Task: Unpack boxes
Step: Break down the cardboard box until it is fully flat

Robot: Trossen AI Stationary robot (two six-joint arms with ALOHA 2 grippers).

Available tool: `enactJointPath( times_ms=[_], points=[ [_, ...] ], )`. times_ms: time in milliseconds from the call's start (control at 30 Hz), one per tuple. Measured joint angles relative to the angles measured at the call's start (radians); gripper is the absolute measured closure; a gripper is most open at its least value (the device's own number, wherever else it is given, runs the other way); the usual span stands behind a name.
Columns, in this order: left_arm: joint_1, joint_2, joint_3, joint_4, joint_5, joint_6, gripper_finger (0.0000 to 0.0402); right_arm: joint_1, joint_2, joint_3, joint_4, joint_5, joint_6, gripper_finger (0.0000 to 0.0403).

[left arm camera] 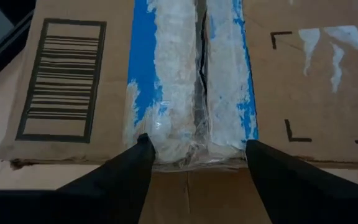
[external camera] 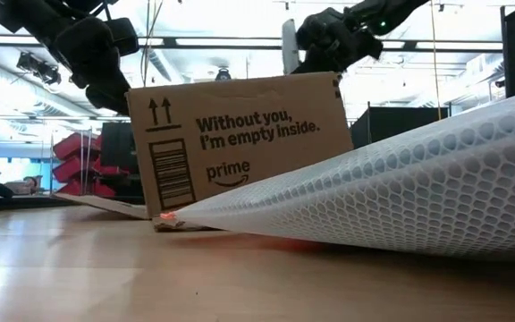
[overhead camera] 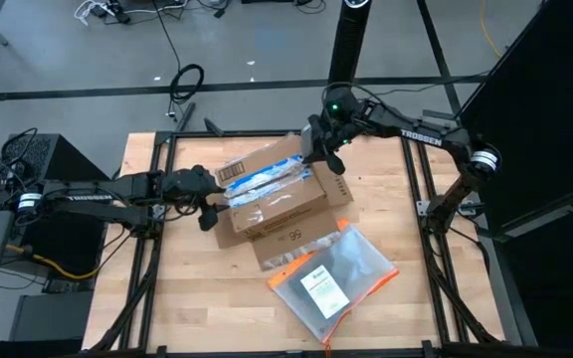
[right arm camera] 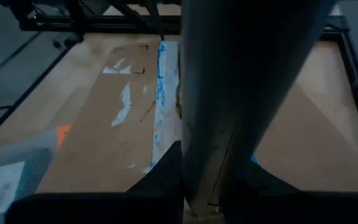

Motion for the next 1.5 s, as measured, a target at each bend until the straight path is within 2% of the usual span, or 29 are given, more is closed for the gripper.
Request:
enactJointPath(
  times_ms=[200, 367, 900, 1100, 1233, 1333, 1500],
  points=[
    [0.000, 0.004, 0.076, -0.117, -0.005, -0.074, 0.0154, 0.053, 0.070, 0.000, 0.197, -0.033, 0.049, 0.0362],
    [0.000, 0.002, 0.172, -0.160, -0.016, -0.103, 0.0154, 0.065, 0.099, -0.001, 0.255, -0.032, 0.078, 0.0362],
    [0.042, 0.121, 0.295, 0.065, -0.152, 0.061, 0.0156, 0.038, 0.120, 0.000, 0.313, -0.053, 0.119, 0.0362],
    [0.150, 0.342, 0.294, 0.133, -0.002, 0.095, 0.0178, 0.041, 0.141, 0.000, 0.308, -0.062, 0.101, 0.0362],
    [0.175, 0.438, 0.294, 0.157, 0.115, 0.167, 0.0189, 0.048, 0.142, 0.000, 0.307, -0.061, 0.105, 0.0362],
    [0.175, 0.458, 0.296, 0.165, 0.135, 0.219, 0.0192, 0.059, 0.162, 0.000, 0.316, -0.068, 0.128, 0.0362],
    [0.175, 0.465, 0.296, 0.152, 0.134, 0.219, 0.0192, 0.061, 0.183, 0.000, 0.308, -0.062, 0.120, 0.0362]
  ],
)
